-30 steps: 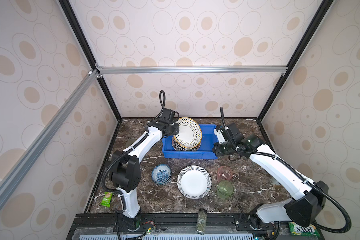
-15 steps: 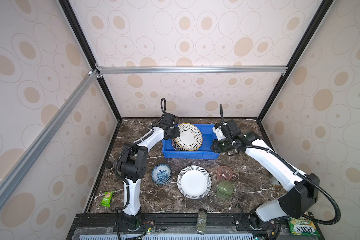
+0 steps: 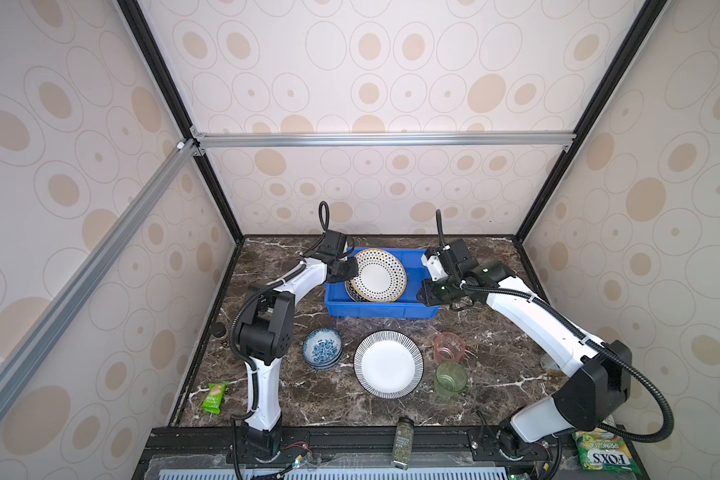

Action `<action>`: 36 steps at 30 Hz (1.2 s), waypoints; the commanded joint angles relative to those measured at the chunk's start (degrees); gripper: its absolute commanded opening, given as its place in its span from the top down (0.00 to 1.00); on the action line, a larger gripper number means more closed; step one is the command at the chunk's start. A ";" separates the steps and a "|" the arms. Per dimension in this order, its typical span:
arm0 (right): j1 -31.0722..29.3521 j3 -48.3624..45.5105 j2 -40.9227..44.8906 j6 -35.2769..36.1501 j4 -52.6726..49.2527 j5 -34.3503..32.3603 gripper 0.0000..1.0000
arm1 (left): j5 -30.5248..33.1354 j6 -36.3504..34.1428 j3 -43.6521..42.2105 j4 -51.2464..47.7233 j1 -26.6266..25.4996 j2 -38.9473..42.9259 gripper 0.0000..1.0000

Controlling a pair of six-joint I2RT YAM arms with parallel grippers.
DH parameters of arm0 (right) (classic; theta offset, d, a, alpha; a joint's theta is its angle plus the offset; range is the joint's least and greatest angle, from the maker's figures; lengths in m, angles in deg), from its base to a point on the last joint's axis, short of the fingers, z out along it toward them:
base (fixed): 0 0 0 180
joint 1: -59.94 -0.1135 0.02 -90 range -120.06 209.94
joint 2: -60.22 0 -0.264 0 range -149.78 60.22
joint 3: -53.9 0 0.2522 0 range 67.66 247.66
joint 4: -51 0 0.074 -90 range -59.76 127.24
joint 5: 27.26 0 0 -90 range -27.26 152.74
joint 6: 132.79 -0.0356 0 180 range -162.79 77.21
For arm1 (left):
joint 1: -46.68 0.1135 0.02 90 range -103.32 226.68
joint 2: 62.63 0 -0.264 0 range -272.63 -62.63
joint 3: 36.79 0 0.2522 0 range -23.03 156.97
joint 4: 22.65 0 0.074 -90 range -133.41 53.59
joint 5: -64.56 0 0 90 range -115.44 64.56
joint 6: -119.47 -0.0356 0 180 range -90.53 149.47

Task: Place the mixed dishes into the plastic bin
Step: 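Lower the dotted plate into the bin and open the left gripper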

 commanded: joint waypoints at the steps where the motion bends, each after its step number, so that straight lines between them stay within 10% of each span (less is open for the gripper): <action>1: 0.28 0.68 -1.12 -0.79 0.03 1.82 0.72 | 1.94 0.15 -0.69 1.84 0.94 2.15 1.00; 36: 0.27 -5.30 4.65 -5.14 3.74 5.79 0.70 | 3.07 -1.55 -2.49 -2.52 2.61 -2.63 0.90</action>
